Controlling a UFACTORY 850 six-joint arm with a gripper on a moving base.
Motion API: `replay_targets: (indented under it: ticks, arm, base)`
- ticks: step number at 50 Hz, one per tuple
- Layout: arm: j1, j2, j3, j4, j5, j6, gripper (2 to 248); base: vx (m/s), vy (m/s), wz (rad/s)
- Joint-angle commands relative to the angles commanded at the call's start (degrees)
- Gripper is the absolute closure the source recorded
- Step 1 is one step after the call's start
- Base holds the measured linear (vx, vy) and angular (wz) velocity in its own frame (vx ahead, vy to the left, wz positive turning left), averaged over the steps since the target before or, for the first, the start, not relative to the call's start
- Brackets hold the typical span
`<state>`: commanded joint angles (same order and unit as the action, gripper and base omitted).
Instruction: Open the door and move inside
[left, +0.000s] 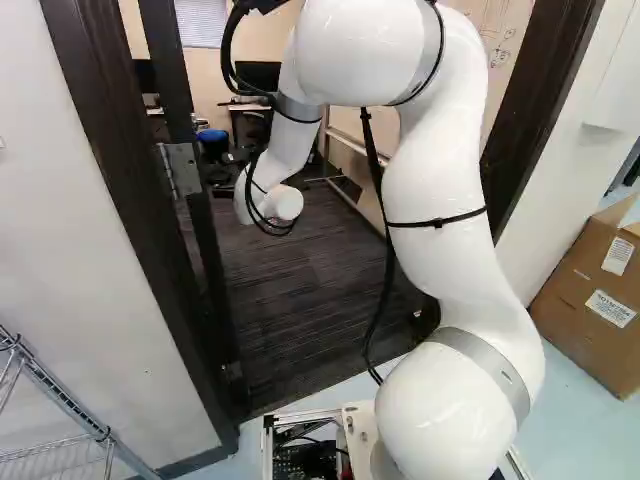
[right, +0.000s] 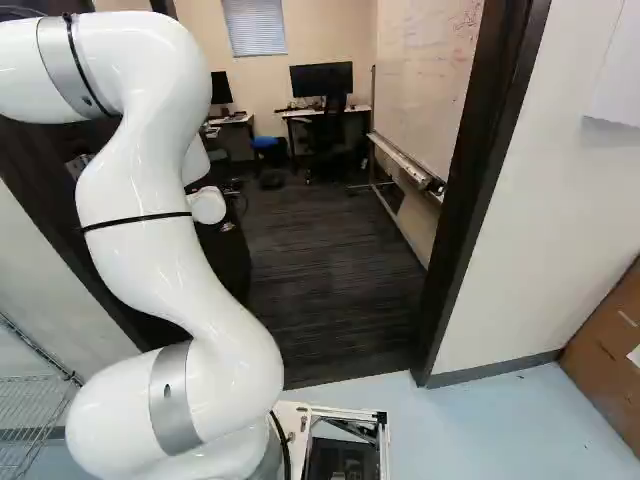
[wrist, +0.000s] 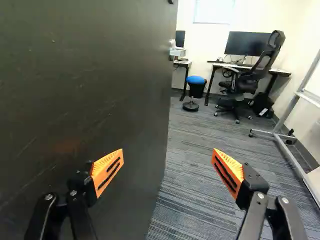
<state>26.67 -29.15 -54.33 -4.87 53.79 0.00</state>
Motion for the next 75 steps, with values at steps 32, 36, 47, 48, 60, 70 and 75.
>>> replay_targets:
  ticks: [32,36,47,48,60,70,75]
  arm:
    - [-0.36,0.13,0.17,0.04,0.00,0.00,3]
    - [-0.81,0.27,0.35,0.23,0.00,0.00,3]
    - [-2.43,0.74,0.97,0.75,0.00,0.00,3]
    - [-2.59,0.79,1.03,0.76,0.00,0.00,3]
    - [-4.40,1.55,2.03,0.76,0.00,0.00,3]
    - [-4.75,1.85,2.40,0.77,-0.01,0.00,3]
    - [-4.89,2.14,2.70,0.80,-0.04,0.00,3]
  base:
    - [0.000,0.000,0.000]
    - [0.000,0.000,0.000]
    - [0.000,0.000,0.000]
    - [0.000,0.000,0.000]
    - [0.000,0.000,0.000]
    - [0.000,0.000,0.000]
    - [0.000,0.000,0.000]
